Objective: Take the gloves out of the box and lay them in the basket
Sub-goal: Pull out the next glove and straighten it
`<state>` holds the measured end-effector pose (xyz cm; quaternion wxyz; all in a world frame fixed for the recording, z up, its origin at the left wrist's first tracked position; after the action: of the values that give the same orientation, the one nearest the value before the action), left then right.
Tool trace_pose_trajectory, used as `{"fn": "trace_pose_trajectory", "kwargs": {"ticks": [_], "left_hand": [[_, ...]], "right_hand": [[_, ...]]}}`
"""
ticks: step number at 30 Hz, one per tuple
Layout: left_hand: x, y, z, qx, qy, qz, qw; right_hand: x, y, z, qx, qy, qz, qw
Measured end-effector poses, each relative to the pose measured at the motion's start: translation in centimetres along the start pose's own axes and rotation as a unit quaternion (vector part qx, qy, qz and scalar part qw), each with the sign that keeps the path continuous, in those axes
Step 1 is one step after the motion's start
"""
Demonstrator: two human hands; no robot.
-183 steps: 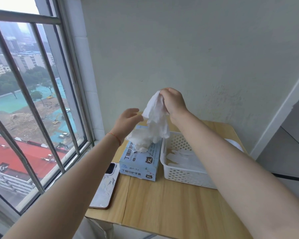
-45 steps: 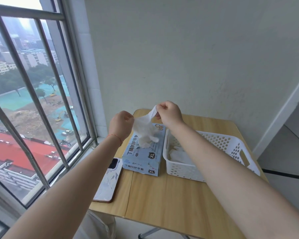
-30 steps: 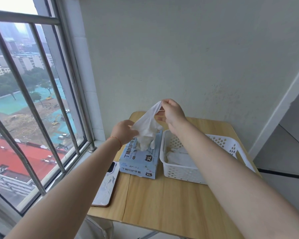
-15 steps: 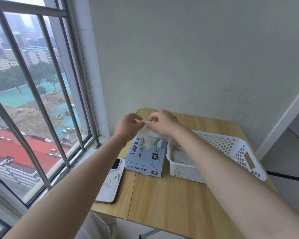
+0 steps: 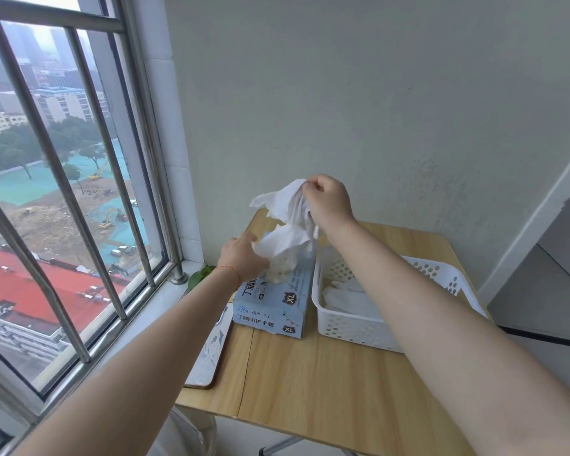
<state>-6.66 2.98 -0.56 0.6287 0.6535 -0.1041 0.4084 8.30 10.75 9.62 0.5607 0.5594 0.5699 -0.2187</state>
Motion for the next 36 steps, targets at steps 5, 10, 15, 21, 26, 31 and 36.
{"fn": "trace_pose_trajectory", "kwargs": {"ticks": [5,10,15,21,26,31,36], "left_hand": [[2.6,1.5,1.6,0.157,-0.087,0.055,0.982],[4.4,0.6,2.8,0.095,-0.203,-0.013,0.974],[2.5,-1.0,2.0,0.035,-0.155,-0.093,0.983],[2.5,-2.6,1.8,-0.027,-0.15,-0.284,0.947],[4.0,-2.7,1.5,-0.11,-0.117,-0.42,0.893],[5.4,-0.2,1.4,0.022,-0.153,-0.158,0.975],[7.7,1.2,3.8,-0.121,-0.163,0.352,0.914]], "right_hand": [[1.2,-0.2,0.3,-0.052,-0.079,0.005,0.996],[2.3,-1.6,0.5,-0.071,-0.172,-0.051,0.981],[2.0,-0.3,0.3,-0.003,-0.151,-0.115,0.982],[0.8,2.7,-0.5,0.066,-0.124,-0.167,0.976],[1.7,3.0,0.2,0.016,-0.165,-0.24,0.956],[2.6,3.8,0.8,0.011,-0.203,-0.29,0.935],[2.2,4.2,1.5,-0.003,-0.204,-0.384,0.901]]}}
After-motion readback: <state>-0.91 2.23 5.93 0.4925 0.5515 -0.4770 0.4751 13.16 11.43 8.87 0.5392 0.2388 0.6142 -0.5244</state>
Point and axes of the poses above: each hand's wrist, its own z-axis away from the middle knuckle, its own y-axis out of the back of the hand, x = y × z, the point moved 2 cm from there along -z, towards the middle knuckle, and after that the axes turned 8 degrees about -x, right-handed, at the moved point
